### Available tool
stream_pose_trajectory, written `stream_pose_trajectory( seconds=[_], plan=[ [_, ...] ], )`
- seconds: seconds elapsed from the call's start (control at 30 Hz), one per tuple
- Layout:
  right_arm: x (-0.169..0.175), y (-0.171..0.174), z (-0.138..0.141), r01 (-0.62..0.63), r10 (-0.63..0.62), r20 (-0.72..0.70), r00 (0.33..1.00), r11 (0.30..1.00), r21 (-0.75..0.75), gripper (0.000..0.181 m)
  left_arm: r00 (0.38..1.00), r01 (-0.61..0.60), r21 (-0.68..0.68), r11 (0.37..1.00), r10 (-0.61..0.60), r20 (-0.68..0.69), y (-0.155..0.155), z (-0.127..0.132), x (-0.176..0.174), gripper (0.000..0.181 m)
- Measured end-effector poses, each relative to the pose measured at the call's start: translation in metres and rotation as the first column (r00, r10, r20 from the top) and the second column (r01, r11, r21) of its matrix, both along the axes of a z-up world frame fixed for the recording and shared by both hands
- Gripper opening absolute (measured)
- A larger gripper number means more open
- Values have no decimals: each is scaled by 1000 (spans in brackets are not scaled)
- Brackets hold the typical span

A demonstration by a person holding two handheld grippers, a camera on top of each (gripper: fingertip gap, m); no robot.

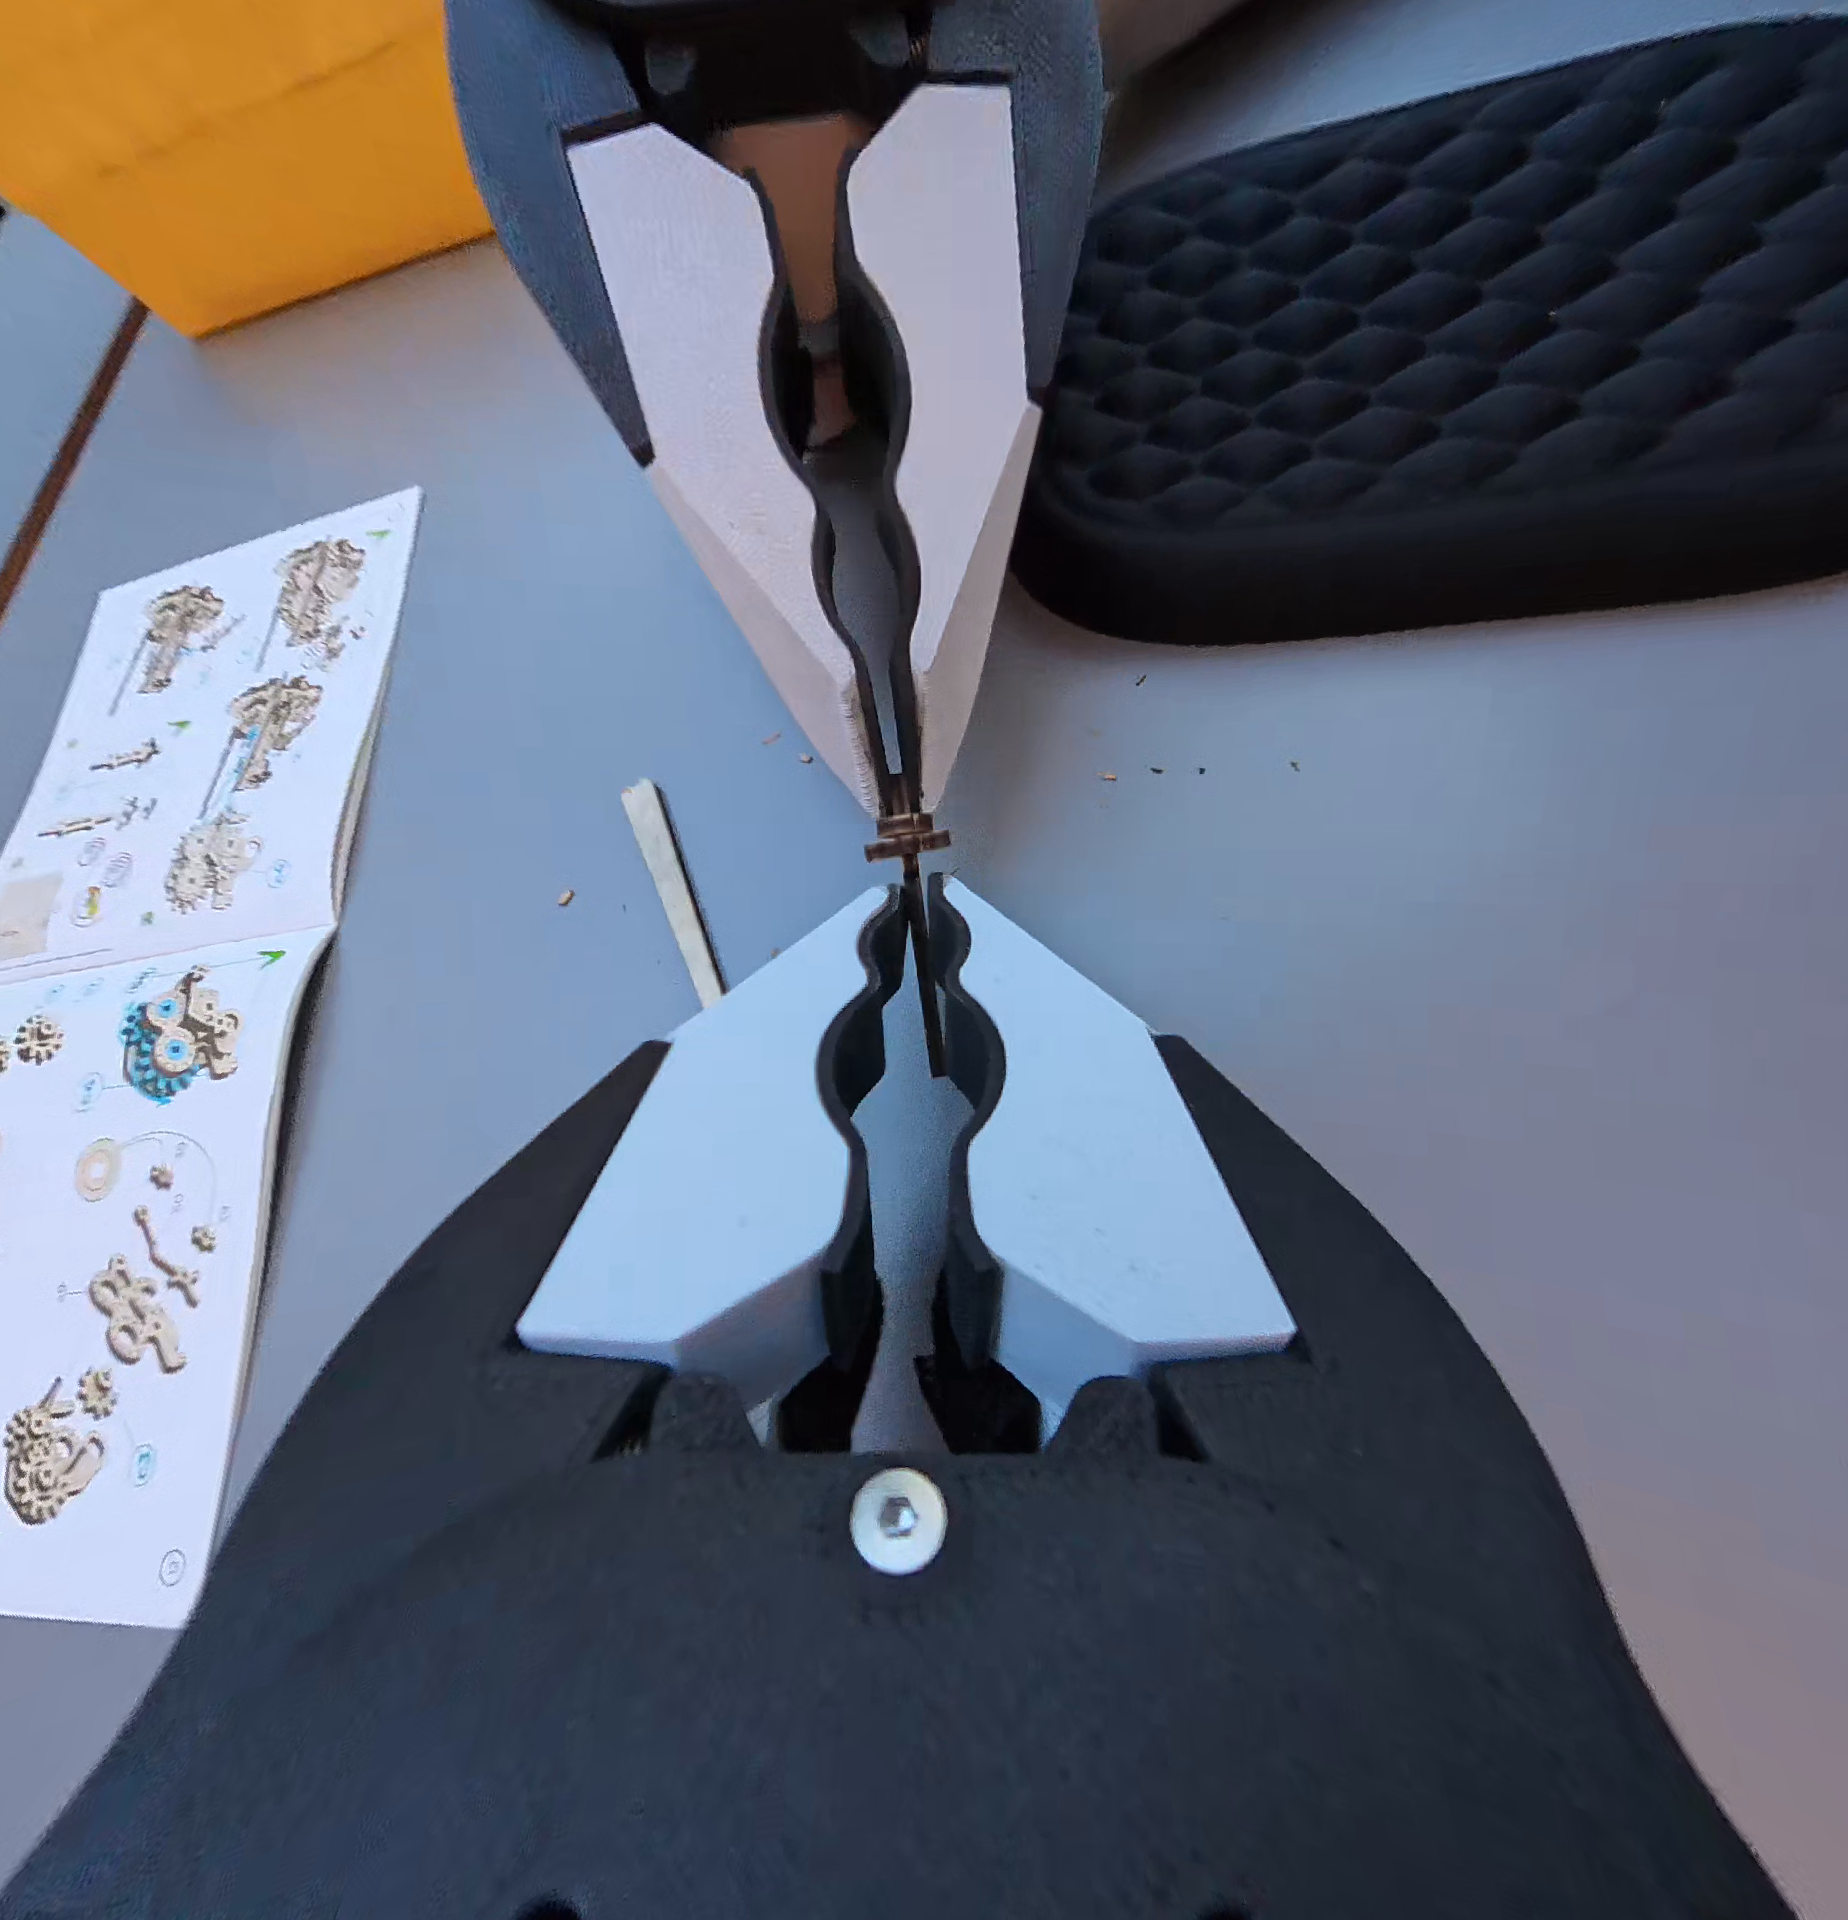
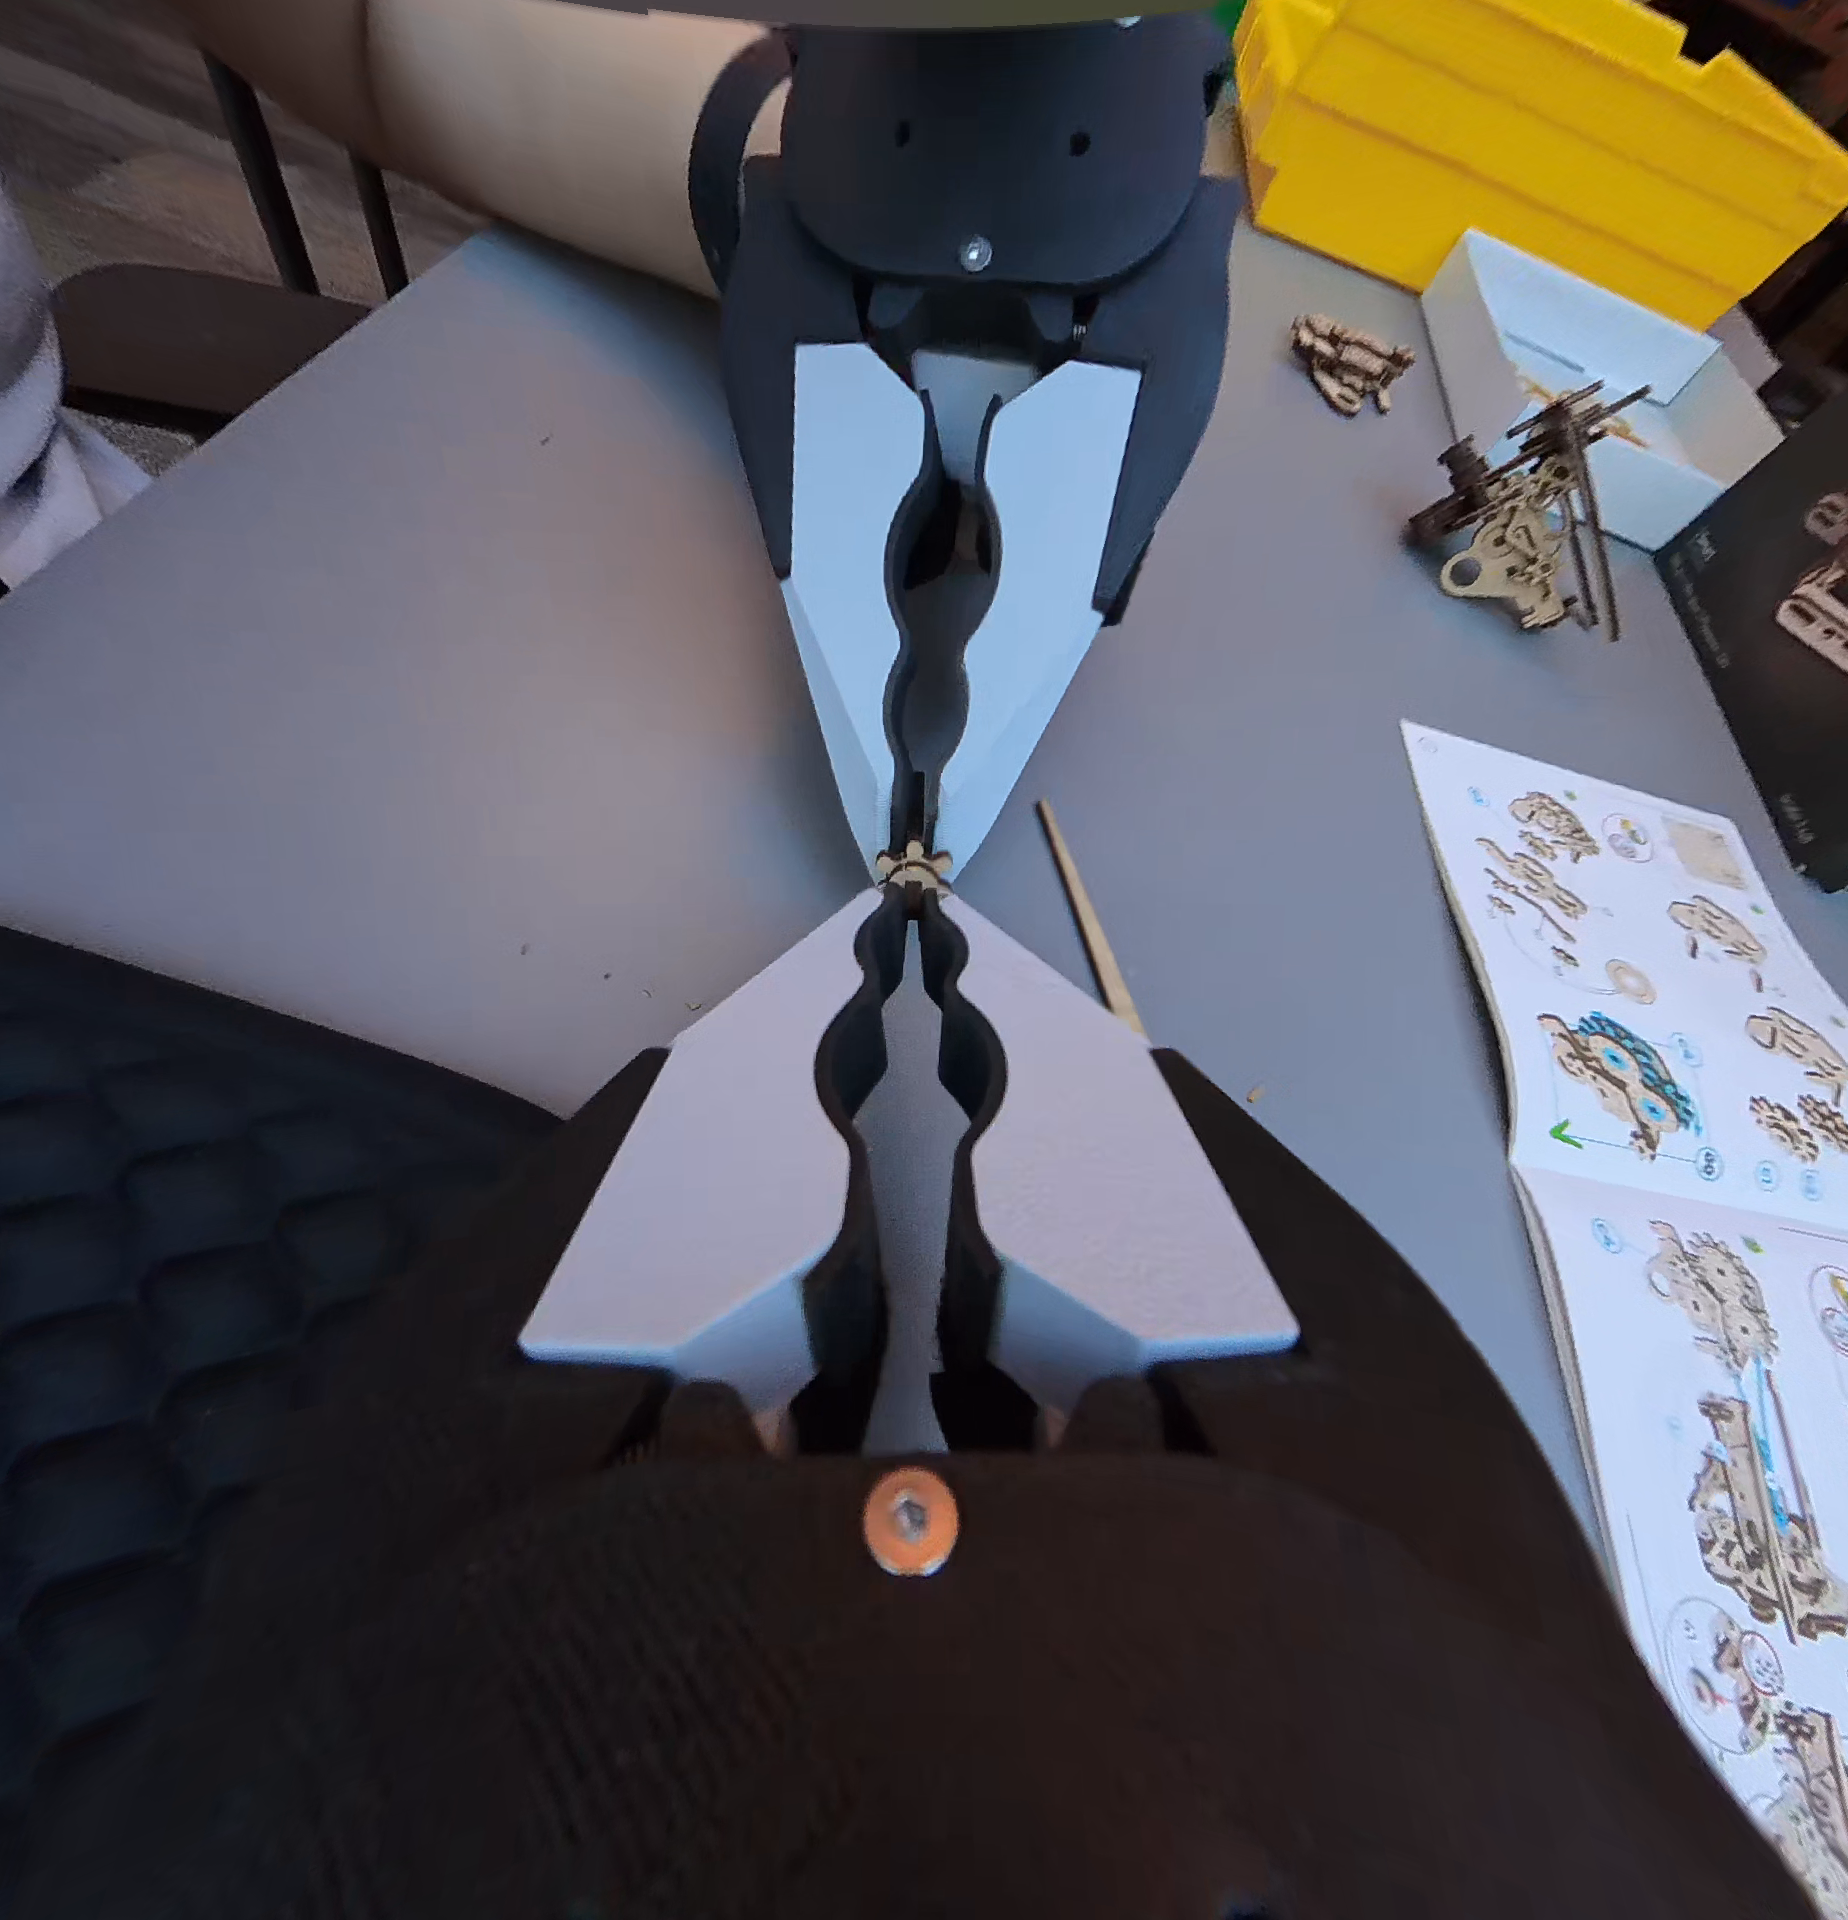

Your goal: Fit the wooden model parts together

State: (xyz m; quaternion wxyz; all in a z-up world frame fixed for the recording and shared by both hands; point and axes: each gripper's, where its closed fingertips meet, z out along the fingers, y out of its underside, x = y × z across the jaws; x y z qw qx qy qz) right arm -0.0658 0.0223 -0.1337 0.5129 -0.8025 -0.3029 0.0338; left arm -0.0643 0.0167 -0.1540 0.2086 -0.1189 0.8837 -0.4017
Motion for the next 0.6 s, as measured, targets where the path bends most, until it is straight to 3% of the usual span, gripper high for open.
stream_pose_trajectory(
  seconds=[0.17,0.3,0.6],
  plan=[
    [6,-4,29,6,6,-72,997,988,157,0,1000,12,-121,993,-12,2,5,12,3,7],
    [5,-5,40,-1,25,-98,995,973,229,0,995,60,-311,948,-31,99,-3,45,-1,9],
    [1,-7,39,-20,37,-66,997,970,243,0,985,74,-341,937,-16,171,-4,57,-2,0]
  ],
)
